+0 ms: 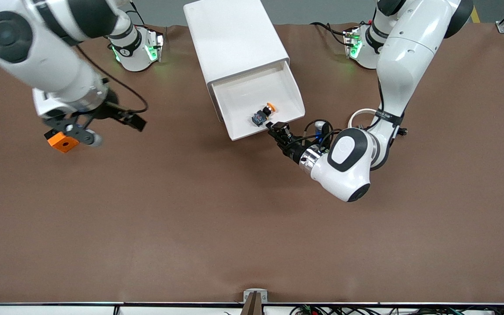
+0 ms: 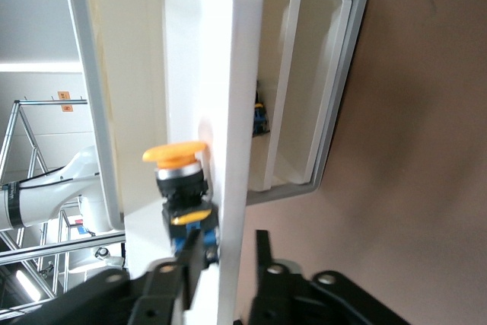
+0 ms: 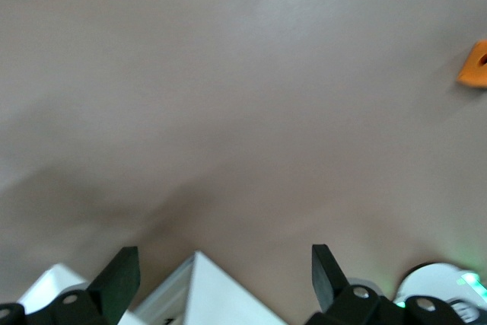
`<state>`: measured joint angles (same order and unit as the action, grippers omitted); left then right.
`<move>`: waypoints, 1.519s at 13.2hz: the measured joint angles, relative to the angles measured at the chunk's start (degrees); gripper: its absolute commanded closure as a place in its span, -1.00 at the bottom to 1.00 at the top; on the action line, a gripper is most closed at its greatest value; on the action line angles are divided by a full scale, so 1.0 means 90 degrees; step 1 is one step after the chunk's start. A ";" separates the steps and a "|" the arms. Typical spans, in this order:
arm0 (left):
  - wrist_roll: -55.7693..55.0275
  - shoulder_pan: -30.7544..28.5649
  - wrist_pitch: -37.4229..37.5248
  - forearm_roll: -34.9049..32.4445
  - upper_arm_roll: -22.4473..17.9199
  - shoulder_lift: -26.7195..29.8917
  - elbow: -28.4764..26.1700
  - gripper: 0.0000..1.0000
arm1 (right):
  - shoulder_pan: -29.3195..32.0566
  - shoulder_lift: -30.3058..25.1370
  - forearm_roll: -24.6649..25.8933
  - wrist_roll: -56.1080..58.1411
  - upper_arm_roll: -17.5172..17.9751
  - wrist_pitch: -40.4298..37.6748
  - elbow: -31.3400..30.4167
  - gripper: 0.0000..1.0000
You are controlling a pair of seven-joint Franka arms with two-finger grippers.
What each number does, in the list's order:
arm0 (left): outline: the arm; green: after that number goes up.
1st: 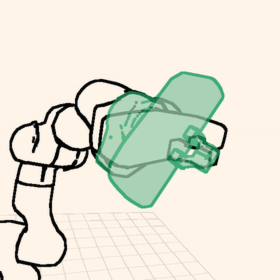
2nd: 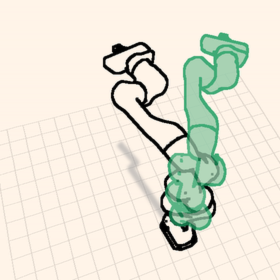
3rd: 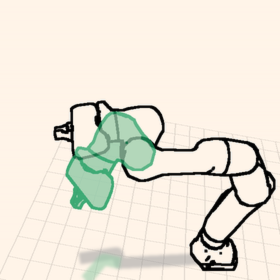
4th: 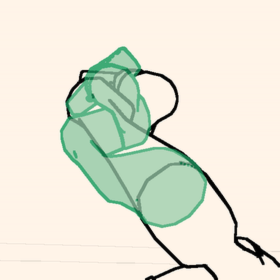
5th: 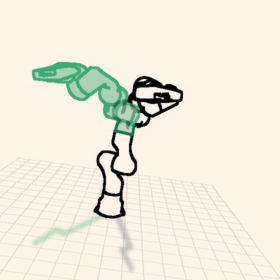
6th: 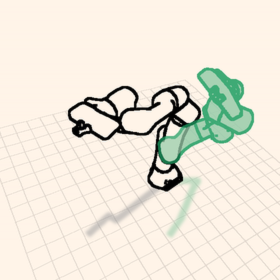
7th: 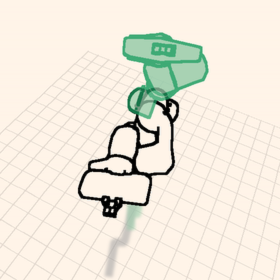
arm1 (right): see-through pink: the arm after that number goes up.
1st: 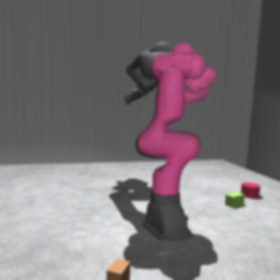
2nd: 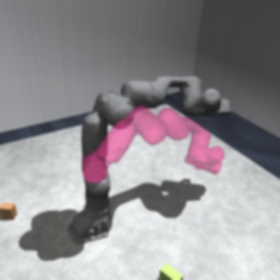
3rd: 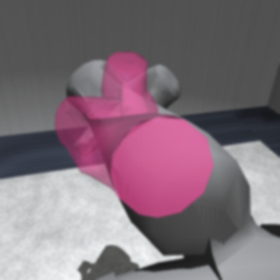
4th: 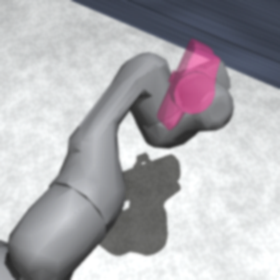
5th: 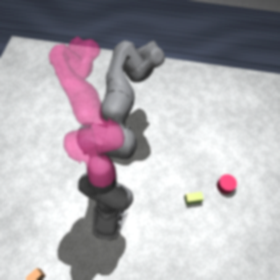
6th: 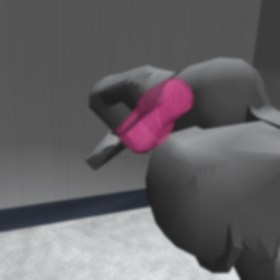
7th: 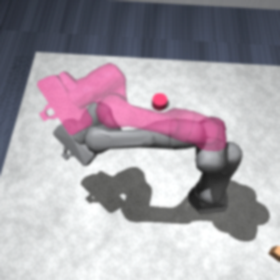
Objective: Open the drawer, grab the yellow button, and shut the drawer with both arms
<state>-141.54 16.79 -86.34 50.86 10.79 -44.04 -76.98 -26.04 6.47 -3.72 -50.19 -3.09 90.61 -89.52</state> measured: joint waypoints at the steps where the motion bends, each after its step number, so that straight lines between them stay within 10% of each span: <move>1: -0.0005 -0.0009 0.0000 0.0000 0.0000 0.0000 0.0108 -1.00 | -0.0298 0.0010 -0.0001 -0.0489 0.0006 0.0133 -0.0002 -1.00; 10: 0.1258 -0.0316 0.0011 -0.0187 -0.0499 0.0015 0.0825 -1.00 | -0.2247 0.0907 -0.0009 -0.4440 0.0012 0.1781 -0.0015 -1.00; 20: 0.6051 -0.0215 0.0014 -0.2750 -0.0569 0.0485 0.0907 -1.00 | -0.2902 0.2019 -0.0007 -0.5837 0.0006 0.2339 0.0353 -1.00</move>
<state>-87.08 14.85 -86.21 26.11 5.67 -39.68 -68.82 -52.15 24.65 -3.78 -102.72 -3.04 111.66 -86.35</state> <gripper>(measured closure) 0.000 0.000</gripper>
